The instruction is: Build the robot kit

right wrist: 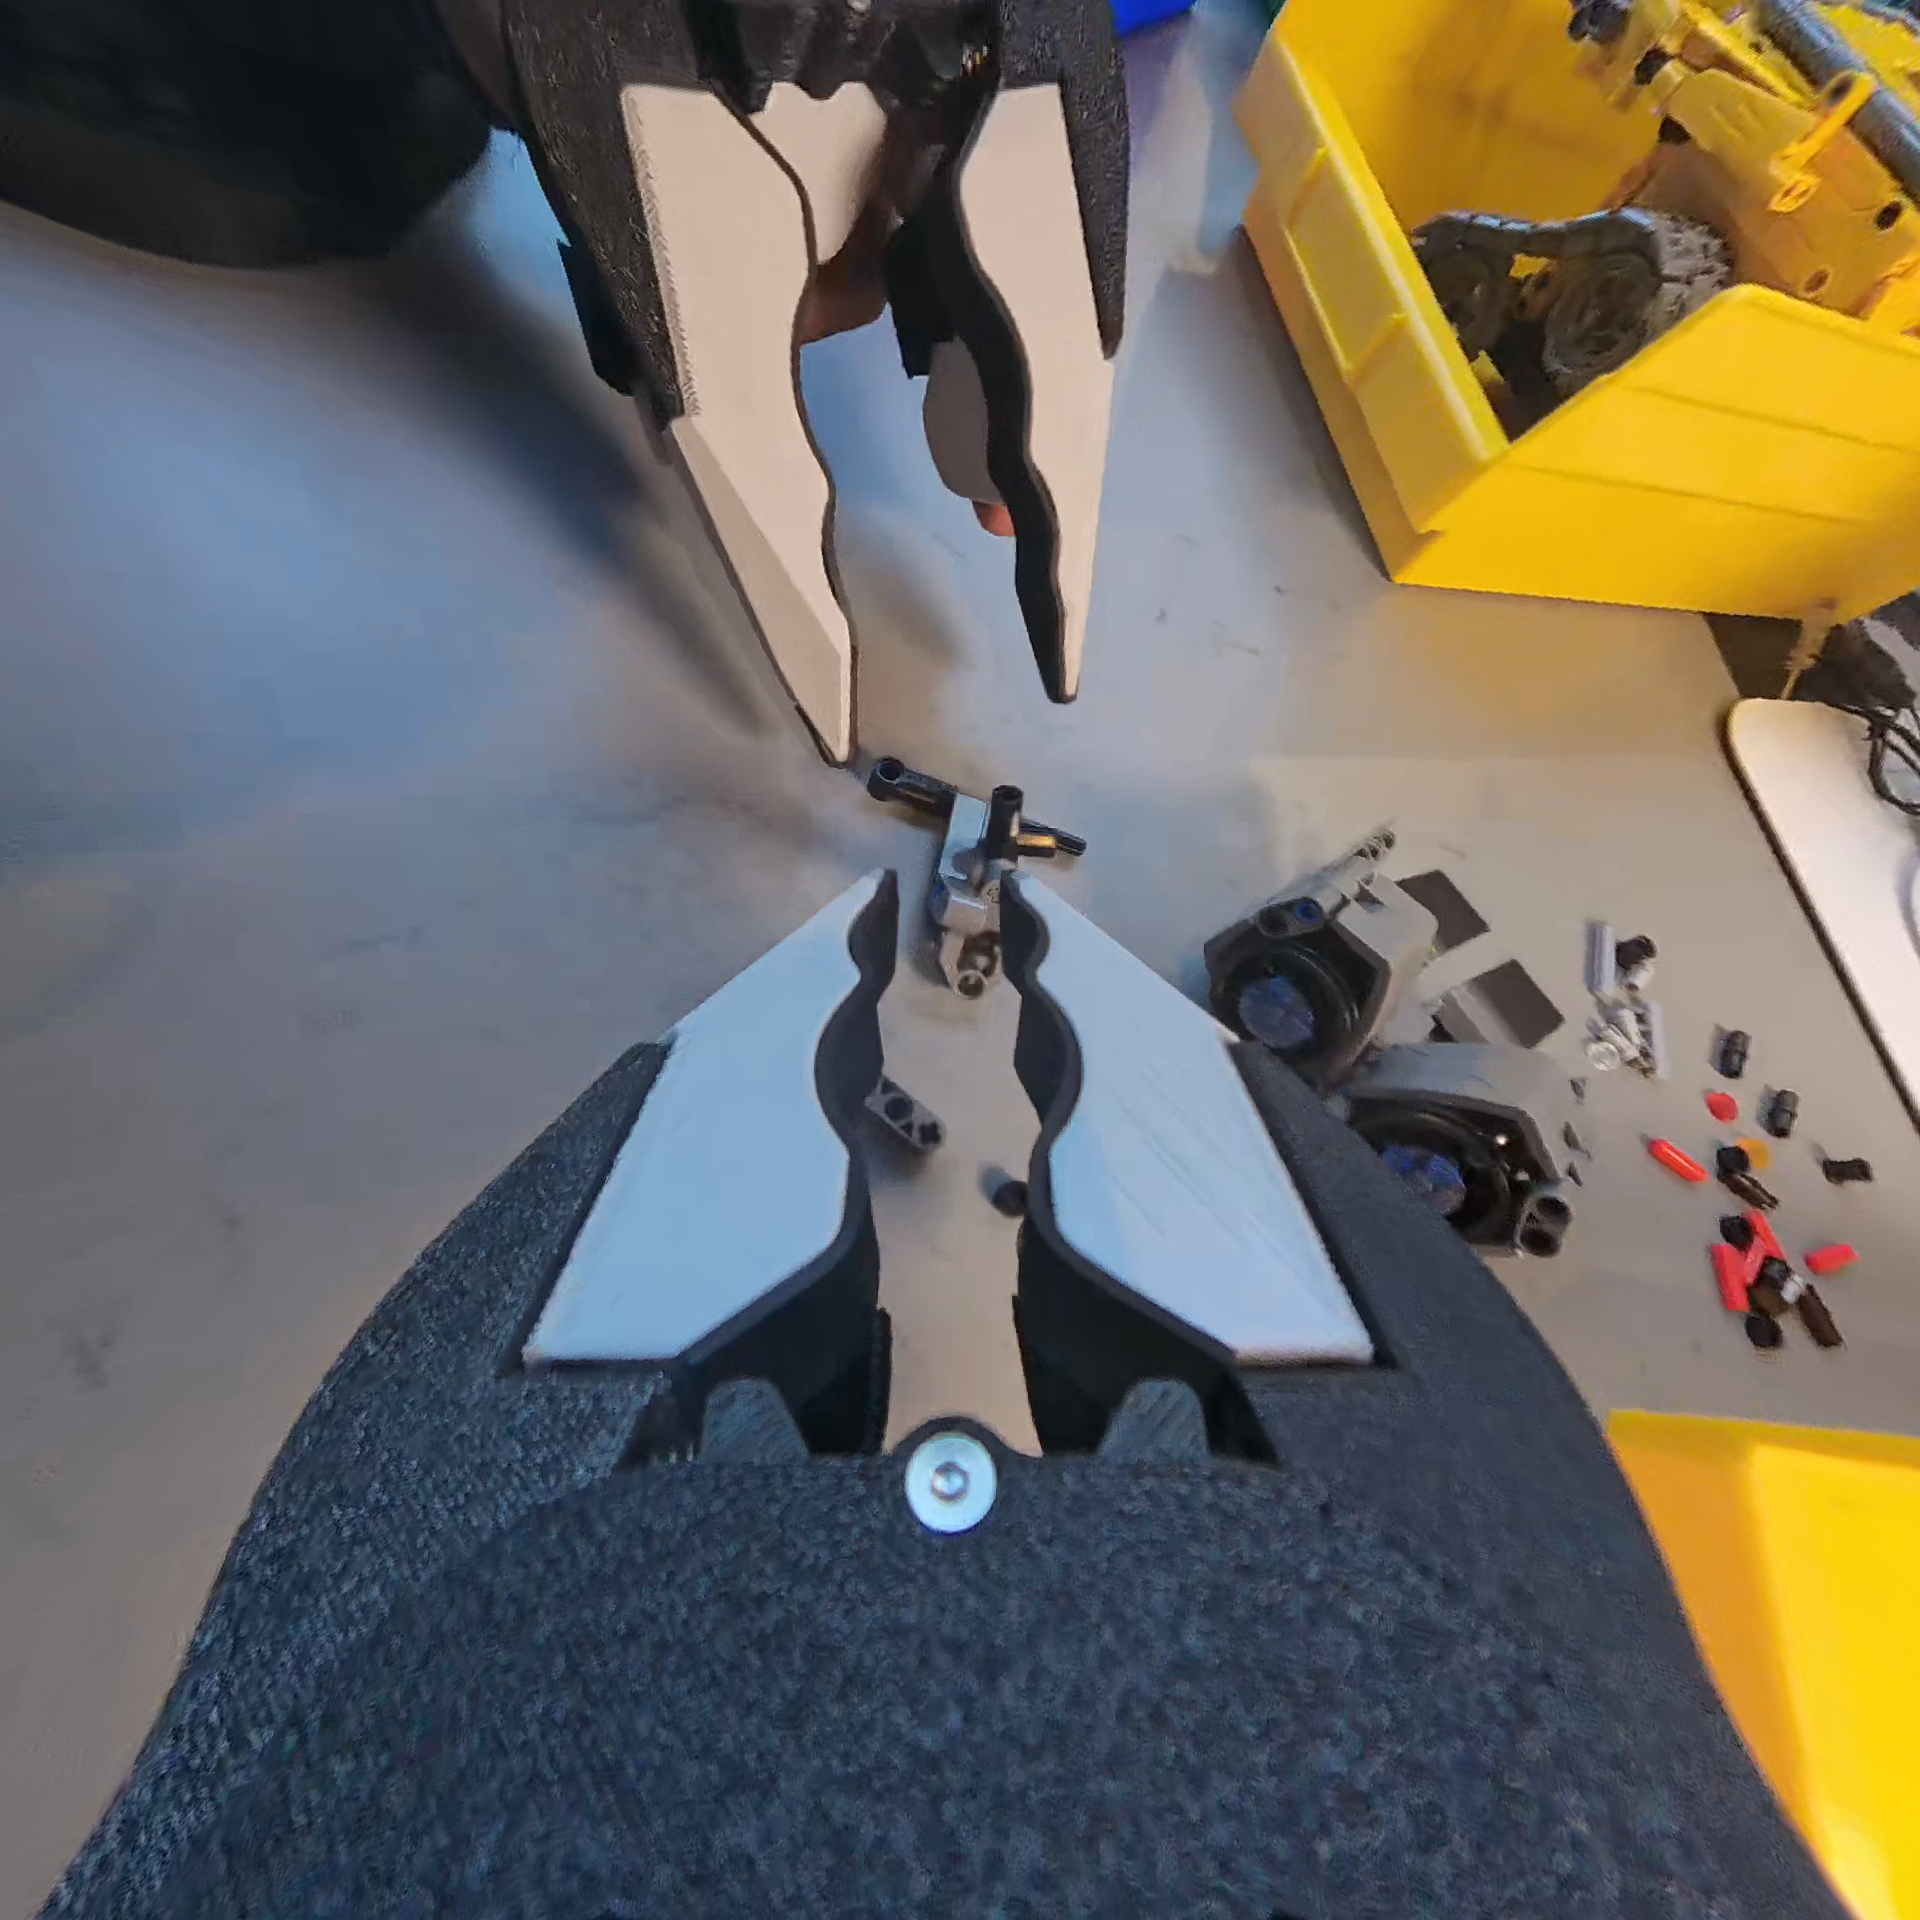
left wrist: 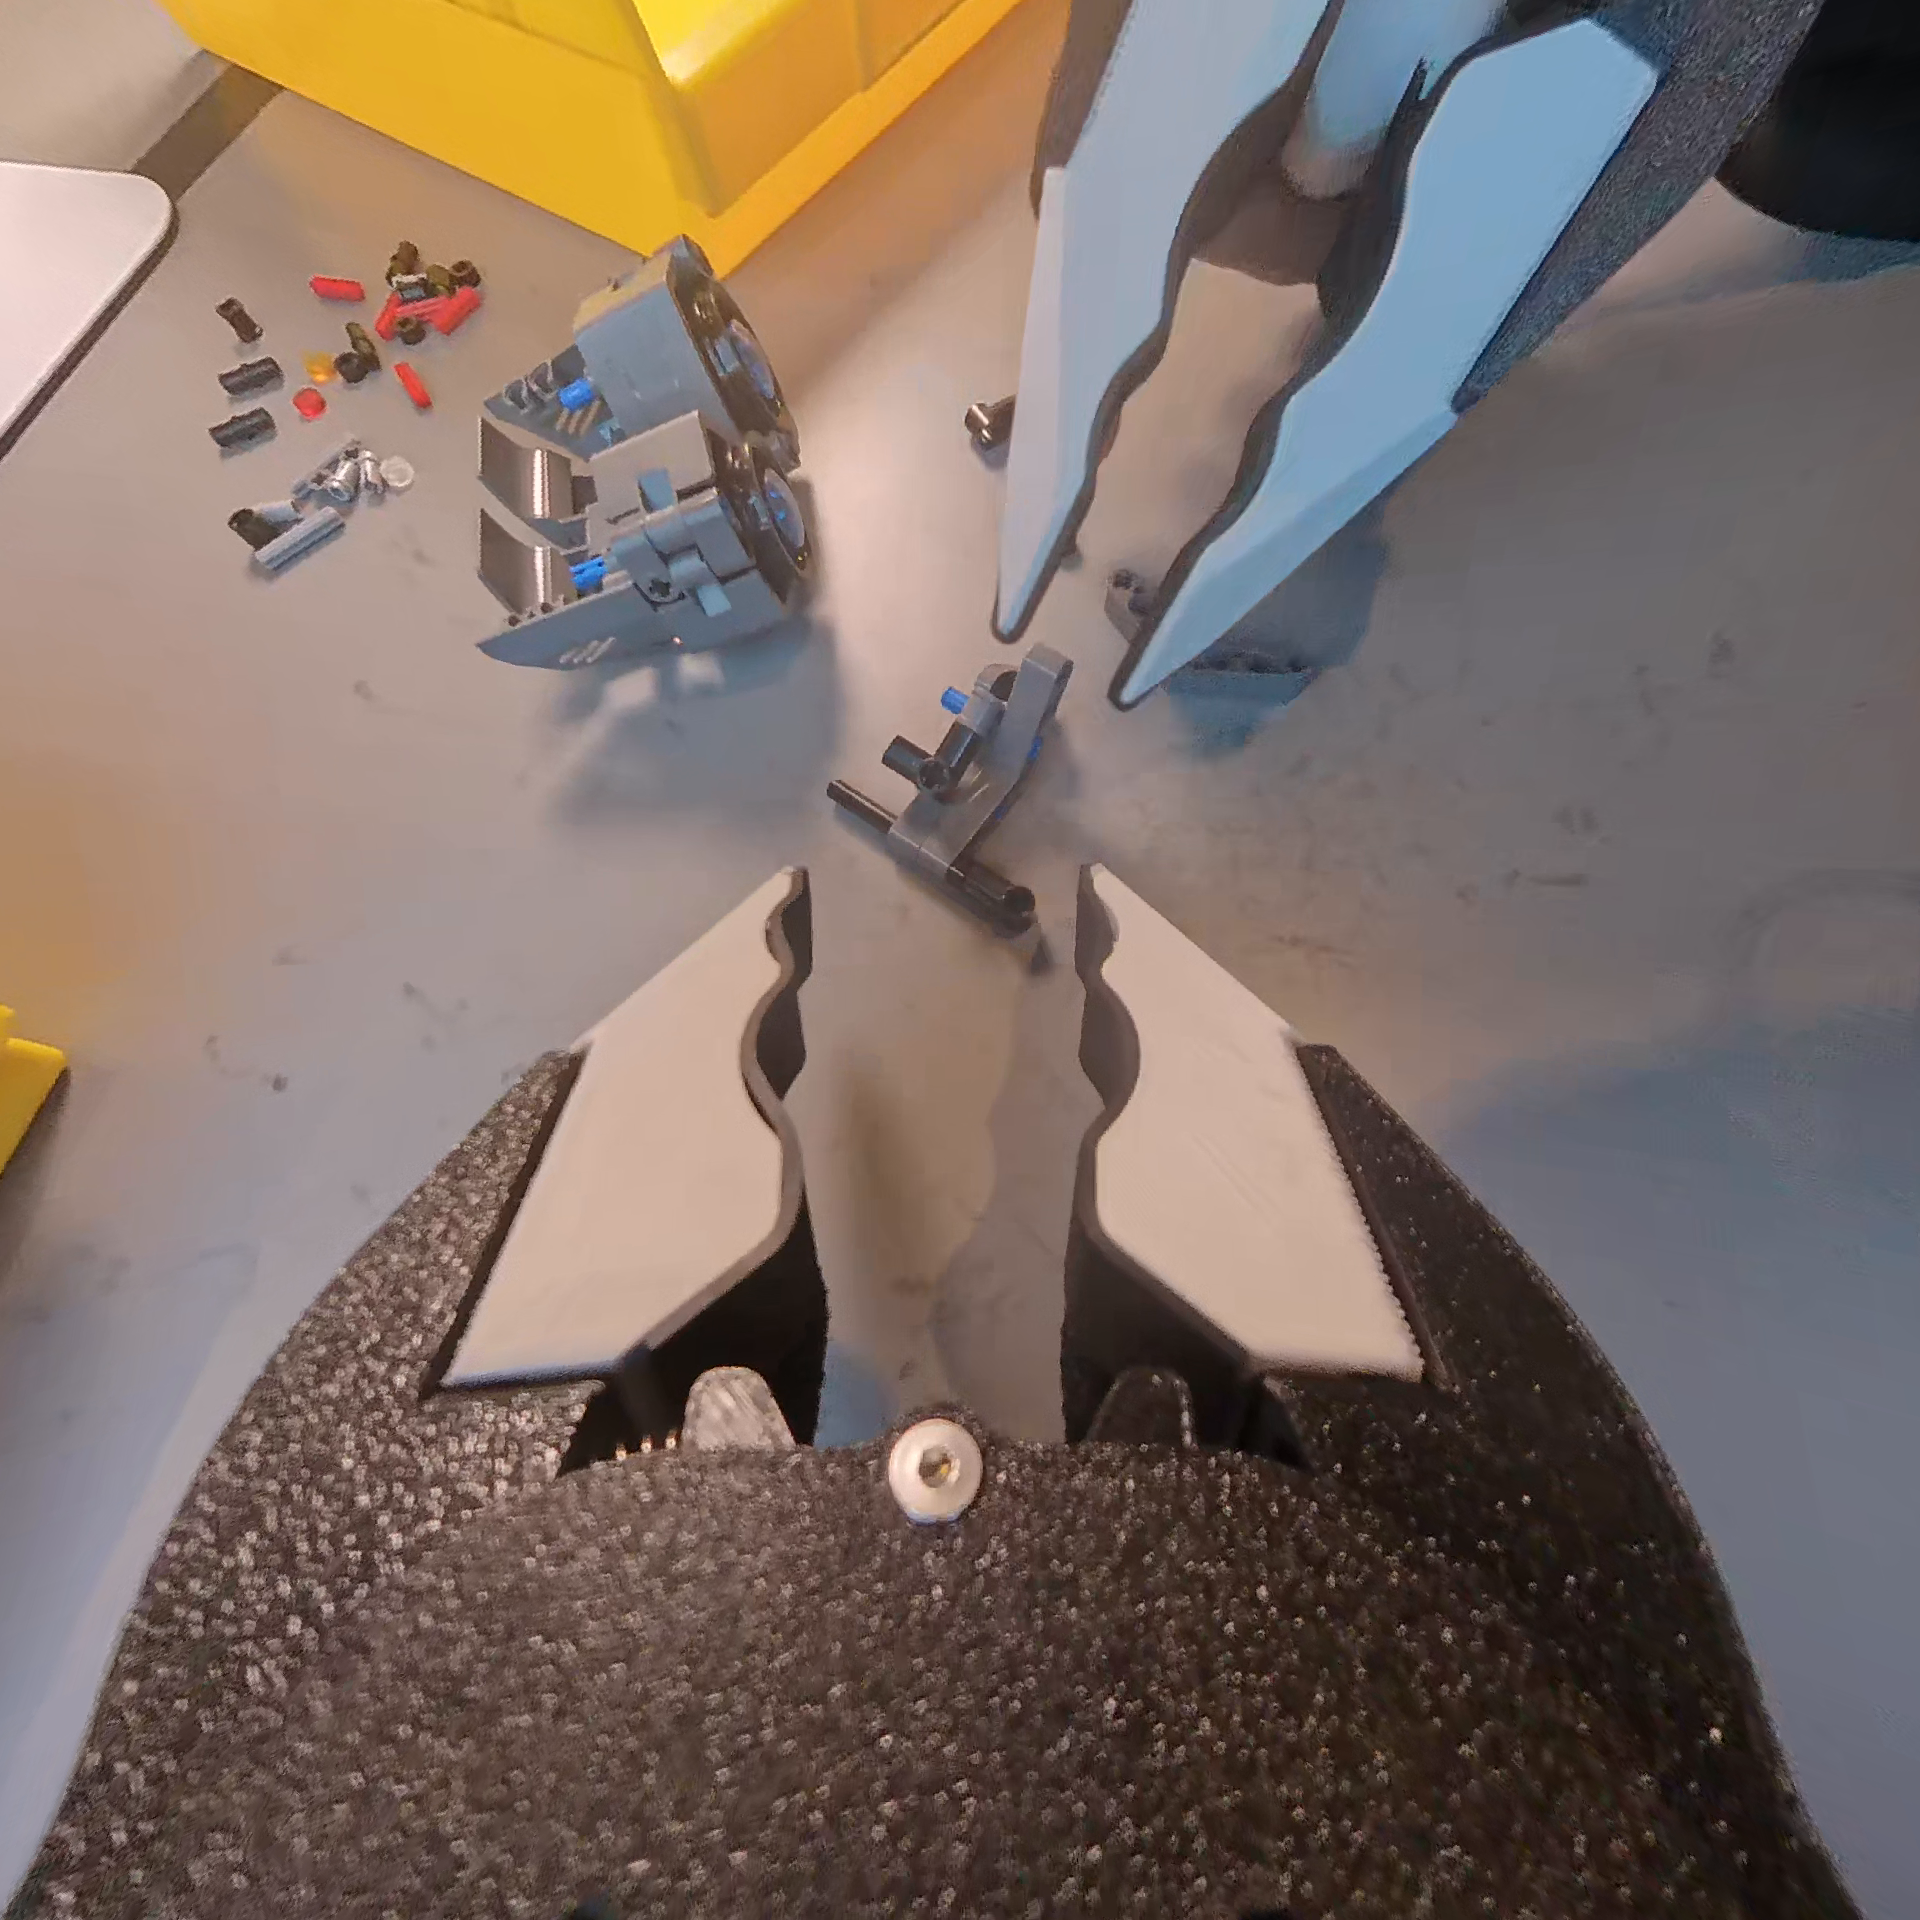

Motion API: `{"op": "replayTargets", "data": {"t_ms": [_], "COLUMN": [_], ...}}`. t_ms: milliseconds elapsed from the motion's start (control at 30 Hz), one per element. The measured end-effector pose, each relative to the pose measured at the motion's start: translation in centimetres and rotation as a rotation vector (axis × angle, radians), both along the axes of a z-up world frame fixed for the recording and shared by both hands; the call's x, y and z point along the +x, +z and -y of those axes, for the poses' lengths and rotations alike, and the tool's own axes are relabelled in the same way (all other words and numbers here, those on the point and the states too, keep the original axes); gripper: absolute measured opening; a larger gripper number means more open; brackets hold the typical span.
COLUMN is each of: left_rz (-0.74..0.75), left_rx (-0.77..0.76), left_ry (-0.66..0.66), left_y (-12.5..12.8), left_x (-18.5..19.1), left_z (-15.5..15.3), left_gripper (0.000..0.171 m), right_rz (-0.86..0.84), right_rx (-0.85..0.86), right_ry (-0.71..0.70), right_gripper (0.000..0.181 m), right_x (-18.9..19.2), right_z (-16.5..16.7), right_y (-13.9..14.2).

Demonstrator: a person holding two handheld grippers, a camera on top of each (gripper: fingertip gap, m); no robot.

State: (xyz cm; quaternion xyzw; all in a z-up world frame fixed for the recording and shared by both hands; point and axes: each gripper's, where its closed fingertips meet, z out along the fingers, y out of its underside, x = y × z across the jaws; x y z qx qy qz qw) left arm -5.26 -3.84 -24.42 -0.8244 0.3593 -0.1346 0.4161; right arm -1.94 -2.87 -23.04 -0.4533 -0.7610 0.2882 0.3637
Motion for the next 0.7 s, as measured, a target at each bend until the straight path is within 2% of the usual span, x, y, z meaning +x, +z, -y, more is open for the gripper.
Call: {"op": "replayTargets", "data": {"t_ms": [133,333,500,600,700], "left_rz": [-0.025,-0.009,0.023,0.115,0.321], "left_rx": [-0.005,-0.013,-0.016,-0.032,-0.088], "left_ry": [-0.012,-0.022,-0.034,-0.055,-0.104], "left_y": [-0.4,-0.3,-0.1,0.7,2.7], "left_x": [0.1,0.3,0.8,1.5,2.7], "left_z": [0.2,0.4,0.5,0.7,1.5], "left_gripper": [0.05,0.048,0.05,0.054,0.056], "right_rz": [0.045,0.053,-0.024,-0.103,-0.19], "right_rx": [0.045,0.043,0.046,0.037,0.022], "right_ry": [-0.029,-0.027,0.067,0.129,0.175], "right_gripper": [0.008,0.008,0.007,0.007,0.006], "right_x": [0.1,0.7,0.7,0.8,0.9], "right_z": [-0.8,-1.3,-0.6,0.3,1.3], "right_y": [-1.1,-1.1,0.0,1.6,3.5]}}
